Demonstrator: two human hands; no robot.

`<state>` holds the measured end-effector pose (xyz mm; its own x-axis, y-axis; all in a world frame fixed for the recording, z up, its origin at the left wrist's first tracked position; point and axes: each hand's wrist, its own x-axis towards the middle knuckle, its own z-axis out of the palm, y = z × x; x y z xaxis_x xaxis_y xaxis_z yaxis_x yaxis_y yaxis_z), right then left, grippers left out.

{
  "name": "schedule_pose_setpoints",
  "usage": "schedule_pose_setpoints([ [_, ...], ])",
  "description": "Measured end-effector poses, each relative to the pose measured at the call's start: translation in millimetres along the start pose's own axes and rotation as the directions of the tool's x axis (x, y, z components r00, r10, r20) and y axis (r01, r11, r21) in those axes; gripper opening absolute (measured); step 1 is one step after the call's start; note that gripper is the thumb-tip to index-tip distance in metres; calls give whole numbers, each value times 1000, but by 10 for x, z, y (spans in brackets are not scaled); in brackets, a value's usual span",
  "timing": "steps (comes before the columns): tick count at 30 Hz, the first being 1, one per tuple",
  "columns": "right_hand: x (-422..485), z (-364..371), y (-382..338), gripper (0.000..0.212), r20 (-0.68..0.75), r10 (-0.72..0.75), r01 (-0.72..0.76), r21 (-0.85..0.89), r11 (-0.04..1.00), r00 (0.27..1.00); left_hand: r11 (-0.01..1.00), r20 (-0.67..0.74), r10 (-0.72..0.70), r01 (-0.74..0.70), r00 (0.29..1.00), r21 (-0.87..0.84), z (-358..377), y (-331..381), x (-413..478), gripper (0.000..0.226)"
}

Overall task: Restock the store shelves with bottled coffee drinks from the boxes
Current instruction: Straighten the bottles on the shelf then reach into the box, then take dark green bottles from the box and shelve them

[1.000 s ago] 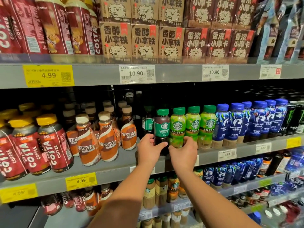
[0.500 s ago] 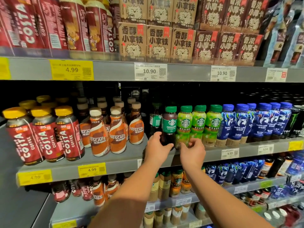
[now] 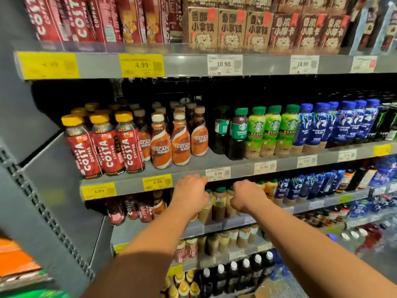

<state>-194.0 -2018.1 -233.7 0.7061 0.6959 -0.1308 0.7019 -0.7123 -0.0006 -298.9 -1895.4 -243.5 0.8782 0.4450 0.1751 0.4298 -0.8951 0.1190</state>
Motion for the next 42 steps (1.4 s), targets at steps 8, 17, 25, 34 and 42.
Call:
schedule_pose_setpoints([
  [8,-641,269,-200,38,-19,-190,190,-41,981,982,981,86,-181,174,980,82,130,258,-882,23],
  [17,-1376,1028,-138,26,200,-338,336,43,941,920,908,264,-419,406,869,107,655,772,-2021,22],
  [25,-1726,2058,-164,30,353,-329,305,122,944,876,903,423,-408,426,809,55,1448,675,-2622,21],
  [34,-1664,2855,-386,30,522,-164,110,134,985,837,906,653,-339,422,677,33,2282,199,-2868,12],
  [42,-1450,3866,-585,36,637,-52,-113,216,970,770,836,698,-367,547,615,-42,3364,-78,-2973,22],
])
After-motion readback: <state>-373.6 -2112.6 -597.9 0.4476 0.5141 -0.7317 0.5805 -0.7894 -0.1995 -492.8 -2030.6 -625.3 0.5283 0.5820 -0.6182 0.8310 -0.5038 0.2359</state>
